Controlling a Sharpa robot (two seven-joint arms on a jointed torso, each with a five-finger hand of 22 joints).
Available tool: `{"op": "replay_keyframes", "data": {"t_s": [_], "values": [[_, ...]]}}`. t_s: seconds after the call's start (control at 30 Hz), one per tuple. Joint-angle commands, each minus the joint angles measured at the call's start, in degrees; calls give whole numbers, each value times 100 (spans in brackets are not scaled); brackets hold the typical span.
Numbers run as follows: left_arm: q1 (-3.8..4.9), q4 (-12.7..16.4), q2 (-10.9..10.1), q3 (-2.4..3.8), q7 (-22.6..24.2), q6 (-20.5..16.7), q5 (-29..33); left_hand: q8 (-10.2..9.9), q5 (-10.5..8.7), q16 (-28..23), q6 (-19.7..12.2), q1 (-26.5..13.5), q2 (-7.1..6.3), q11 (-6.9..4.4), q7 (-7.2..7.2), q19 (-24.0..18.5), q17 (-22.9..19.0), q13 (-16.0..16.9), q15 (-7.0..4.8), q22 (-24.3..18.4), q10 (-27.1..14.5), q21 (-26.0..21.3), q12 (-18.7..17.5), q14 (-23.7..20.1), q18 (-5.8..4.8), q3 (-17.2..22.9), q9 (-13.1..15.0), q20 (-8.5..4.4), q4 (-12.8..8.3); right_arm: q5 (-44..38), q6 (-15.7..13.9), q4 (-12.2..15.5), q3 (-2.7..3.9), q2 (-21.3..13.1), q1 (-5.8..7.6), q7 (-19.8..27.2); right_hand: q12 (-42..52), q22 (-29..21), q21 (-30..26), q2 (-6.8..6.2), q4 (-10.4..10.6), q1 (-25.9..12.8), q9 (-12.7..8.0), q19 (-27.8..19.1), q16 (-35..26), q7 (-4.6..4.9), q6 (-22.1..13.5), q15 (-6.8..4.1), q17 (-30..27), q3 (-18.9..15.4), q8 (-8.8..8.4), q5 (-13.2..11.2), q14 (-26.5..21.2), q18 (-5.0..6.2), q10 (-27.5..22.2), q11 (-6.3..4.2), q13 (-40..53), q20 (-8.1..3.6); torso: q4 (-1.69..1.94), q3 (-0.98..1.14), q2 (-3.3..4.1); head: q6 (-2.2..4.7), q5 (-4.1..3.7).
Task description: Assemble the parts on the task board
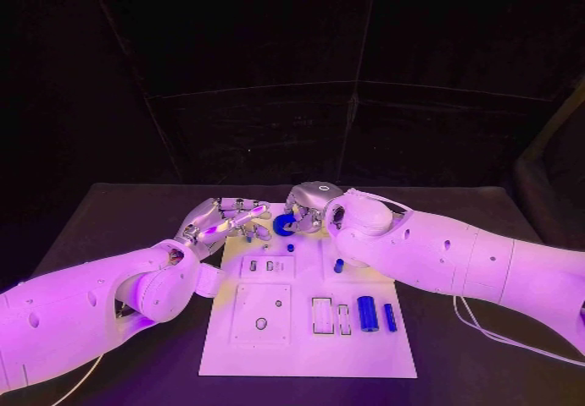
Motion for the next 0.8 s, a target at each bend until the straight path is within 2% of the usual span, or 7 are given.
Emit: {"op": "replay_keyframes", "data": {"t_s": [0.03, 0.3, 0.47, 0.6, 0.67, 0.73, 0.8], "values": [[9, 10, 4, 5, -42, 79, -1, -26, 26, -34, -34, 9, 50, 10, -11, -11, 6, -6, 10, -6, -32, 13, -20, -27, 18, 2, -4, 39, -36, -51, 48, -21, -1, 22, 11, -17, -266, 181, -18, -5, 63, -88, -8, -42, 25, 44, -162, 66, 42, -8, -104, -69, 326, -28, -183, 31, -246, 58, -3, -1, -1, -6, 2], [9, 8, 0, 6, -46, 87, -1, -26, 26, -34, -34, 9, 50, 10, -11, -11, 6, -6, 10, -6, -32, 13, -20, -27, 18, 2, -4, 39, -36, -52, 39, -4, -4, 0, 11, -43, -437, 128, -46, -108, 183, -180, 11, -81, 14, 90, -273, 110, 38, -33, -189, -173, 318, -16, -300, 79, -399, 108, -2, 4, 1, -7, -8], [9, 7, -6, 6, -49, 92, -1, -26, 26, -34, -34, 9, 50, 10, -11, -11, 6, -6, 10, -6, -32, 13, -20, -27, 18, 2, -4, 39, -36, -45, -280, 179, -4, -166, 4, 16, -371, 151, -37, -132, 254, -224, 24, -68, 22, 87, -238, 114, 55, -45, -174, -168, 321, -20, -251, 79, -337, 117, -4, 7, 1, -6, 1], [9, 3, -26, 5, -49, 91, -1, -26, 26, -34, -34, 9, 50, 10, -11, -11, 6, -6, 10, -6, -32, 13, -20, -27, 18, 2, -4, 39, -36, 172, -763, 551, -6, -567, -5, 202, -286, 169, -29, -163, 323, -246, 40, -56, 26, 72, -168, 108, 63, -52, -142, -87, 324, -23, -188, 68, -260, 117, -22, 15, -8, 3, 6], [9, 2, -42, 5, -48, 88, -1, -26, 26, -34, -34, 9, 50, 10, -11, -11, 6, -6, 10, -6, -32, 13, -20, -27, 18, 2, -4, 39, -36, 412, -947, 758, -6, -839, -7, 338, -269, 171, -28, -170, 334, -232, 44, -54, 21, 66, -148, 105, 55, -47, -133, -57, 323, -23, -176, 63, -243, 115, -34, 11, -12, 13, 5], [9, 4, -59, 5, -47, 84, -1, -26, 26, -36, -35, 9, 51, 10, -11, -11, 8, -6, 11, -6, -33, 13, -22, -27, 18, 2, -4, 39, -39, 760, -1049, 946, -6, -1140, -7, 540, -256, 163, -32, -189, 328, -206, 44, -59, 15, 64, -145, 102, 45, -44, -134, -44, 320, -21, -169, 60, -231, 112, -38, 7, -12, 18, -7], [9, 6, -76, 5, -46, 78, -1, -30, 25, -44, -37, 12, 55, 11, -10, -13, 16, -6, 11, -8, -36, 12, -27, -28, 18, 5, -3, 40, -51, 1165, -1086, 1089, -5, -1463, -5, 867, -224, 150, -38, -211, 300, -135, 43, -68, 5, 61, -139, 97, 30, -31, -135, -39, 316, -18, -153, 55, -198, 108, -65, 11, -22, 35, -13]]}}
